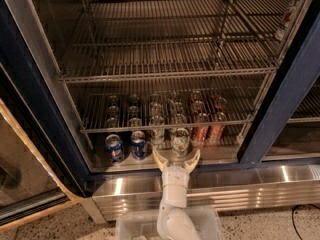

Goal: Pick 7up can from bottom shelf of fridge

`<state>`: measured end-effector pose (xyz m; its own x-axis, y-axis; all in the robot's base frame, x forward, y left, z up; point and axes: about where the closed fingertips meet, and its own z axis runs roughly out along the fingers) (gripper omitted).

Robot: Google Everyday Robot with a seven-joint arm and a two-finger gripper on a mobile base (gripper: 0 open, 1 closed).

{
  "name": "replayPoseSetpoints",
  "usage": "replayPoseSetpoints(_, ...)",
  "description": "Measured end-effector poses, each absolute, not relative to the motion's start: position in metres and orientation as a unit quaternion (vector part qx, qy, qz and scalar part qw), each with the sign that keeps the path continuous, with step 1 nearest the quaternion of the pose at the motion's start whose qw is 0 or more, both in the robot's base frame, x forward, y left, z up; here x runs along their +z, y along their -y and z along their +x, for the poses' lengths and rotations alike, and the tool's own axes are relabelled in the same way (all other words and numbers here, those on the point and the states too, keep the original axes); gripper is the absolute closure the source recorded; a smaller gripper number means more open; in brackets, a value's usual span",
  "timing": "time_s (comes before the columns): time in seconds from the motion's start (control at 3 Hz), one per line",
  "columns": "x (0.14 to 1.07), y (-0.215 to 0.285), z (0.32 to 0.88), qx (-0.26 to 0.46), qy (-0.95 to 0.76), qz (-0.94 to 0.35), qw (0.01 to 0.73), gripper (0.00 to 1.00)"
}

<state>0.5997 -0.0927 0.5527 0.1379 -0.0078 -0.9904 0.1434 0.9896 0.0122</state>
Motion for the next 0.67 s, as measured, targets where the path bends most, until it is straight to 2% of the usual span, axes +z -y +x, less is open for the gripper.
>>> replayPoseSetpoints(0.67, 0.559, 0.104, 0.63, -0.051, -0.659, 0.063, 0.748, 0.11)
